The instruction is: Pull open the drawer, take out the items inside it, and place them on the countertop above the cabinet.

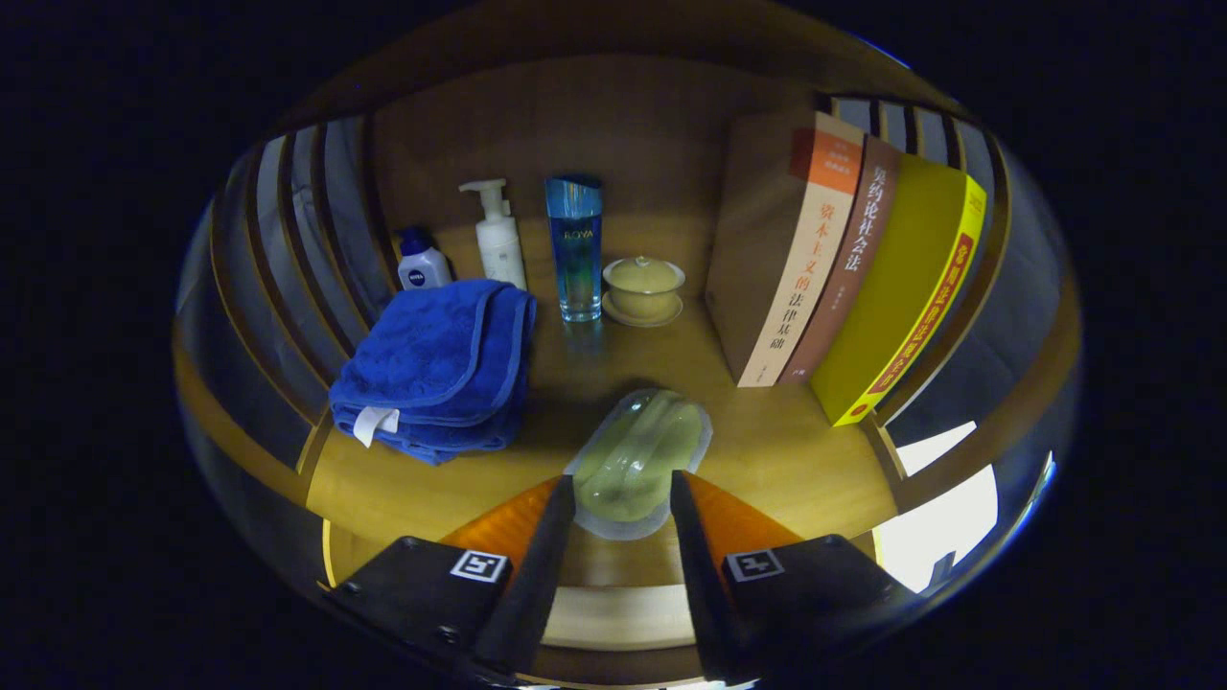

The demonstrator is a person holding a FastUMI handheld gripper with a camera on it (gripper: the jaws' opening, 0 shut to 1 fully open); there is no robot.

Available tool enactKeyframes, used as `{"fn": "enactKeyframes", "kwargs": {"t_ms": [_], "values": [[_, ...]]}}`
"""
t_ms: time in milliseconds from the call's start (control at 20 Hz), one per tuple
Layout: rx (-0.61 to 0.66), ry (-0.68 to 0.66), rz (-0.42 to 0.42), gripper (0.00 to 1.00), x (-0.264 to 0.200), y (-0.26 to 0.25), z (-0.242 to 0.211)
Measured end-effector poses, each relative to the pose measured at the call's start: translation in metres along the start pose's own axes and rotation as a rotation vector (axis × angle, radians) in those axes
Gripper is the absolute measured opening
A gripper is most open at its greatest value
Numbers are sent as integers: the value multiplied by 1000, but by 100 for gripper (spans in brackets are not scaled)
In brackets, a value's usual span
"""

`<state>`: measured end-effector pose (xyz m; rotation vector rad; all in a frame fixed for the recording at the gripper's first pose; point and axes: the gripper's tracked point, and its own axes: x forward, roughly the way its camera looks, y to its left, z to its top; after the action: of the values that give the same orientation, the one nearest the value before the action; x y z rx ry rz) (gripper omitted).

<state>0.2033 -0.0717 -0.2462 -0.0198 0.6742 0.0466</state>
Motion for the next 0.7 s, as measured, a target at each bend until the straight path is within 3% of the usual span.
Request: {"fn": "enactKeyframes", "kwargs": {"t_ms": [250,700], "values": [[8,-148,-27,98,-32,-7,25],[-106,-440,-30,99,-133,14,53]]}}
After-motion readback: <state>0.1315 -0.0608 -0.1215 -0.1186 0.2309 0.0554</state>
